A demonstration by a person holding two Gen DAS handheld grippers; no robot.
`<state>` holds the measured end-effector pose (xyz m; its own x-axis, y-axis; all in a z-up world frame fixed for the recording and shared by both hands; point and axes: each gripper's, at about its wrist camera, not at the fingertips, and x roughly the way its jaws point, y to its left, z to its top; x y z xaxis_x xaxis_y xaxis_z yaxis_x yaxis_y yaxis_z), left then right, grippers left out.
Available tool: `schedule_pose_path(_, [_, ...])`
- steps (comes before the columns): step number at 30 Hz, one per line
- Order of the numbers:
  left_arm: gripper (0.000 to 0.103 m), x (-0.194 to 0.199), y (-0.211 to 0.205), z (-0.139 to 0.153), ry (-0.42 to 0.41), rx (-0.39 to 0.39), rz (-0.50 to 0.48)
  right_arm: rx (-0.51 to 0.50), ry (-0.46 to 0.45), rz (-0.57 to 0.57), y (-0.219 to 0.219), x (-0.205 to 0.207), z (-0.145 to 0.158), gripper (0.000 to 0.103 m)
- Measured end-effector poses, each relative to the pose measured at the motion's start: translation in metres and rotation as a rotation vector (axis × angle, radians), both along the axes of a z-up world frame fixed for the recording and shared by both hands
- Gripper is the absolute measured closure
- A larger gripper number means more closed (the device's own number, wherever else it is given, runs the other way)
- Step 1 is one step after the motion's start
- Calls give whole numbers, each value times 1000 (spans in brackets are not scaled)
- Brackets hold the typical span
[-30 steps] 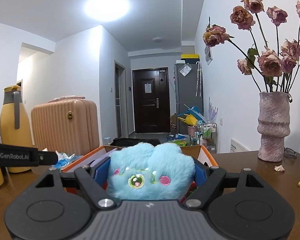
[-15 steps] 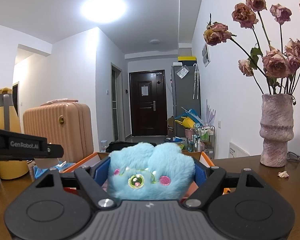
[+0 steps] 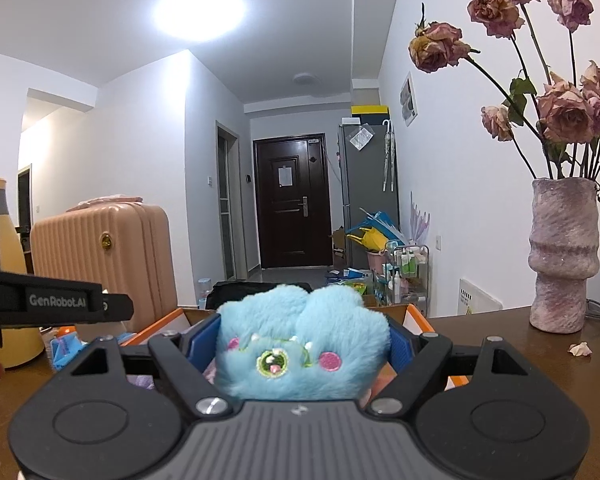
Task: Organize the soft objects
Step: 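Lower the white wedge sponge and blue plush into the cardboard box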
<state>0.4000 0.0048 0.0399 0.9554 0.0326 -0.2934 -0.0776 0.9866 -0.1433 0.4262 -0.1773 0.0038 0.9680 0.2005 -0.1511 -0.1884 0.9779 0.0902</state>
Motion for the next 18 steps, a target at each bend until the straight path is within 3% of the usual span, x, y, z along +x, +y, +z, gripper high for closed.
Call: schedule_pose_path(18, [69,43,1,-2,1,11,6,3,16,-13,1,43,-1,22])
